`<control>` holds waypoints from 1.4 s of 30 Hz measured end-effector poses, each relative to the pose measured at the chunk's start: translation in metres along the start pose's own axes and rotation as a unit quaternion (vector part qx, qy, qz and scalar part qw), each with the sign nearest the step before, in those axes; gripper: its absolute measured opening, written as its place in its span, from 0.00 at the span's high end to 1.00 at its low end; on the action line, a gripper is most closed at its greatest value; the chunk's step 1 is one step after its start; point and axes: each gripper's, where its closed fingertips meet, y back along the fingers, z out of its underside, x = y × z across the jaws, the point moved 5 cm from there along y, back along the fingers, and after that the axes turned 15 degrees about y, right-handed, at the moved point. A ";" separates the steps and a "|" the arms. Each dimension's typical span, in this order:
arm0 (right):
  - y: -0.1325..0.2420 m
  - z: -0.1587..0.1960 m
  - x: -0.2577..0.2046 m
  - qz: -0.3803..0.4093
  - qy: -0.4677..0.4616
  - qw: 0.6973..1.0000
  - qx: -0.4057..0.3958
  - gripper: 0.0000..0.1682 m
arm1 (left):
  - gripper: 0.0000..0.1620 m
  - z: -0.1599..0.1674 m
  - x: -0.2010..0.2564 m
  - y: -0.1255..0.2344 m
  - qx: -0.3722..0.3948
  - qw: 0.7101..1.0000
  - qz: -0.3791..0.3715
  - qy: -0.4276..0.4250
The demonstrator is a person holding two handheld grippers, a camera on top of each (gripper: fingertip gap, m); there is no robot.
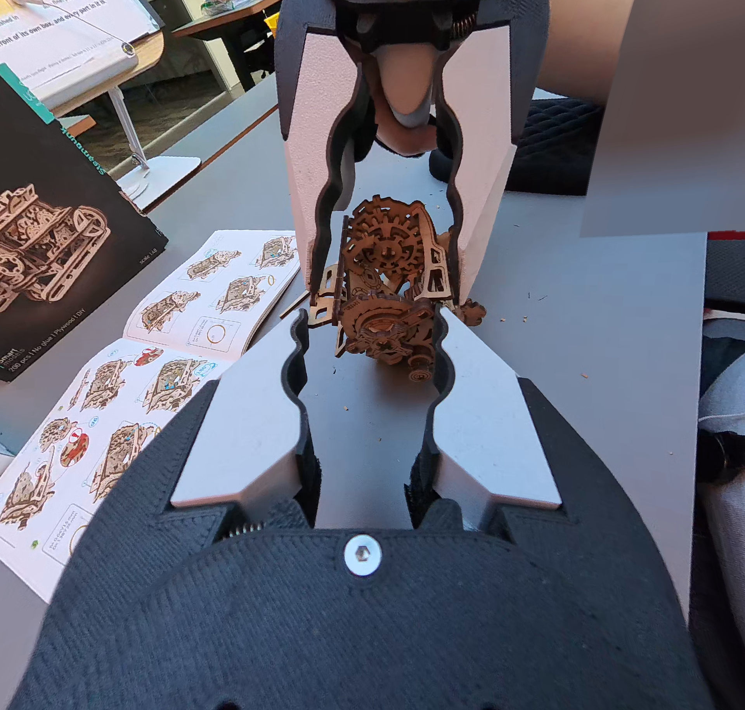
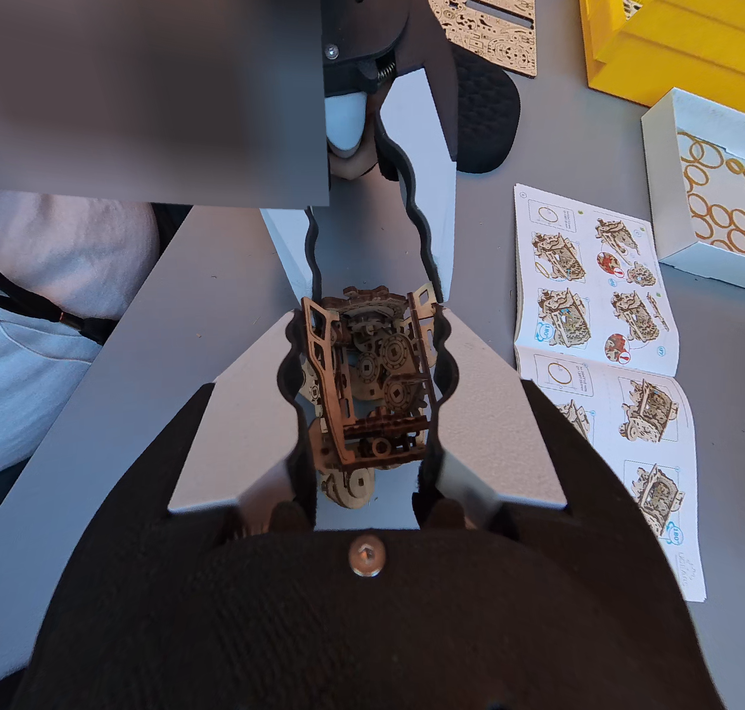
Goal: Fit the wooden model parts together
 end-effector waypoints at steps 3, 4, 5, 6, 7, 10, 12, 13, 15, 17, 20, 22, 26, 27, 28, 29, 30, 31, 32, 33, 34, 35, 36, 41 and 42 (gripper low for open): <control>-0.001 0.000 -0.001 0.009 0.006 1.000 -0.002 0.62 | 0.63 0.000 0.000 0.000 0.001 1.000 -0.003 0.000; -0.001 0.000 -0.001 0.012 0.007 1.000 -0.001 0.62 | 0.63 0.000 0.000 0.000 0.001 1.000 -0.003 0.001; -0.001 0.000 -0.001 0.016 0.008 1.000 0.000 0.62 | 0.63 0.000 0.000 0.000 0.001 1.000 -0.003 0.001; -0.002 0.000 -0.001 0.019 0.008 1.000 0.000 0.62 | 0.63 0.000 0.000 0.000 0.001 1.000 -0.003 0.002; -0.002 0.000 -0.003 0.016 0.010 1.000 0.002 0.65 | 0.63 0.000 0.000 0.000 0.000 1.000 -0.003 0.001; -0.003 -0.001 -0.005 0.022 0.027 0.999 -0.008 0.65 | 0.63 0.000 0.001 0.000 0.000 1.000 -0.004 -0.009; -0.004 -0.001 -0.006 0.024 0.034 0.999 -0.010 0.66 | 0.63 0.000 0.001 -0.001 0.000 1.000 -0.002 -0.009; -0.005 -0.002 -0.007 0.025 0.045 0.999 -0.010 0.66 | 0.63 0.000 0.001 -0.001 0.001 1.000 -0.002 -0.008; -0.006 -0.003 -0.009 0.030 0.081 0.996 -0.020 0.67 | 0.63 0.000 0.001 -0.001 0.001 1.000 -0.002 -0.009; -0.008 -0.002 -0.008 0.027 0.084 0.996 -0.031 0.67 | 0.63 0.000 0.001 -0.002 0.000 1.000 -0.003 -0.011; -0.009 -0.002 -0.007 0.020 0.075 0.996 -0.034 0.67 | 0.63 0.000 0.000 -0.002 -0.001 1.000 0.000 -0.004; -0.008 -0.002 -0.008 0.023 0.085 0.995 -0.039 0.67 | 0.63 -0.001 0.000 -0.002 -0.002 1.000 -0.002 -0.008; -0.007 -0.001 -0.008 0.028 0.081 0.996 -0.036 0.68 | 0.63 -0.001 0.000 -0.003 -0.003 1.000 0.001 -0.006; -0.007 -0.001 -0.008 0.028 0.080 0.996 -0.035 0.68 | 0.63 -0.001 0.000 -0.003 -0.003 1.000 0.003 -0.005; -0.007 0.000 -0.008 0.028 0.080 0.996 -0.034 0.68 | 0.63 -0.002 0.000 -0.004 -0.004 1.000 0.004 -0.005; -0.006 0.000 -0.008 0.028 0.082 0.996 -0.035 0.68 | 0.63 -0.002 0.001 -0.004 -0.004 1.000 0.005 -0.005; -0.006 0.000 -0.008 0.029 0.082 0.996 -0.034 0.68 | 0.63 -0.002 0.001 -0.004 -0.004 1.000 0.006 -0.005; -0.006 0.001 -0.009 0.031 0.085 0.995 -0.033 0.68 | 0.63 -0.002 0.000 -0.004 -0.004 1.000 0.007 -0.005; -0.006 0.000 -0.009 0.032 0.086 0.995 -0.034 0.68 | 0.63 -0.002 0.000 -0.004 -0.004 1.000 0.008 -0.006; -0.006 0.000 -0.009 0.032 0.087 0.995 -0.035 0.68 | 0.63 -0.002 0.001 -0.004 -0.004 1.000 0.008 -0.006; -0.006 0.000 -0.009 0.033 0.089 0.995 -0.035 0.69 | 0.63 -0.002 0.001 -0.004 -0.004 1.000 0.008 -0.006; -0.006 0.000 -0.009 0.033 0.090 0.995 -0.036 0.69 | 0.63 -0.002 0.001 -0.005 -0.004 1.000 0.008 -0.007; -0.006 0.001 -0.009 0.035 0.092 0.995 -0.035 0.69 | 0.63 -0.002 0.001 -0.005 -0.004 1.000 0.008 -0.007; -0.006 0.001 -0.011 0.040 0.100 0.993 -0.037 0.69 | 0.63 -0.002 0.001 -0.005 -0.004 1.000 0.010 -0.010; -0.006 0.001 -0.011 0.041 0.101 0.993 -0.038 0.69 | 0.63 -0.002 0.001 -0.005 -0.004 1.000 0.010 -0.011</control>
